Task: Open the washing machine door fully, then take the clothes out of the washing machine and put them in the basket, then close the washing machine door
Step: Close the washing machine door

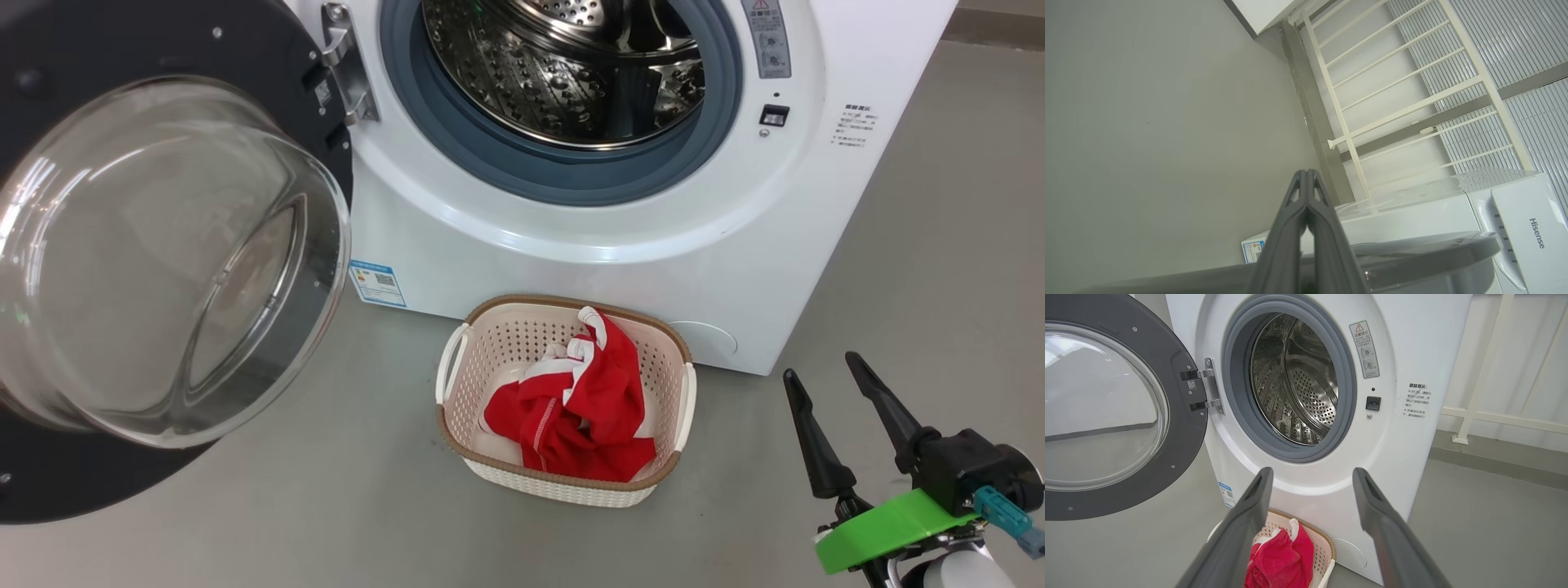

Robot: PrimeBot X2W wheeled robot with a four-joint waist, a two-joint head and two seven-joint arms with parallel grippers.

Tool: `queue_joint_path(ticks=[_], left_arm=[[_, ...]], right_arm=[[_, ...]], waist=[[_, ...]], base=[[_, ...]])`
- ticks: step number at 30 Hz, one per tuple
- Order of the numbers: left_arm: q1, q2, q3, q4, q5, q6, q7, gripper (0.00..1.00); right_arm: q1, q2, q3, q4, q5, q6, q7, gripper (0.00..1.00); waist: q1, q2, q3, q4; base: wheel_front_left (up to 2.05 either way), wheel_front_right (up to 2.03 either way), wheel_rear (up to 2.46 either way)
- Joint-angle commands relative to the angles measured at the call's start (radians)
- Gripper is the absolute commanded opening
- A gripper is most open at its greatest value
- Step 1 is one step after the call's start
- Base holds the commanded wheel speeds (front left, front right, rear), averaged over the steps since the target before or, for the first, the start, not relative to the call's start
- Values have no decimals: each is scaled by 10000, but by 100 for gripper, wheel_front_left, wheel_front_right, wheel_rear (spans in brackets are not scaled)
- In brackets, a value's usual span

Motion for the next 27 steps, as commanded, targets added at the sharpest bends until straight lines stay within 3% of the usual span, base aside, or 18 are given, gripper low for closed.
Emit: queue_joint_path(ticks=[1,9,16,22,27], left_arm=[[-138,763,148,-160,-108,-74,241,0],[112,620,-38,135,-782,-696,2239,0],[782,298,-195,-393,-1097,-1254,3243,0],[1278,-324,247,-1387,-1792,-1476,3576,0],[1706,-1079,390,-2681,-2267,-1411,3973,0]], right_arm=[[-432,-188,224,-225,89,63,-65,100],[-453,-206,326,-216,97,63,-65,100],[-492,-140,282,-166,117,63,-65,100],[-545,-69,284,-108,124,63,-65,100],[-557,-43,273,-60,143,63,-65,100]], waist=[[0,0,32,-50],[0,0,87,-98],[0,0,166,-82],[0,0,212,-67],[0,0,181,-23]], base=[[0,0,0],[0,0,0],[0,0,0],[0,0,0],[0,0,0]])
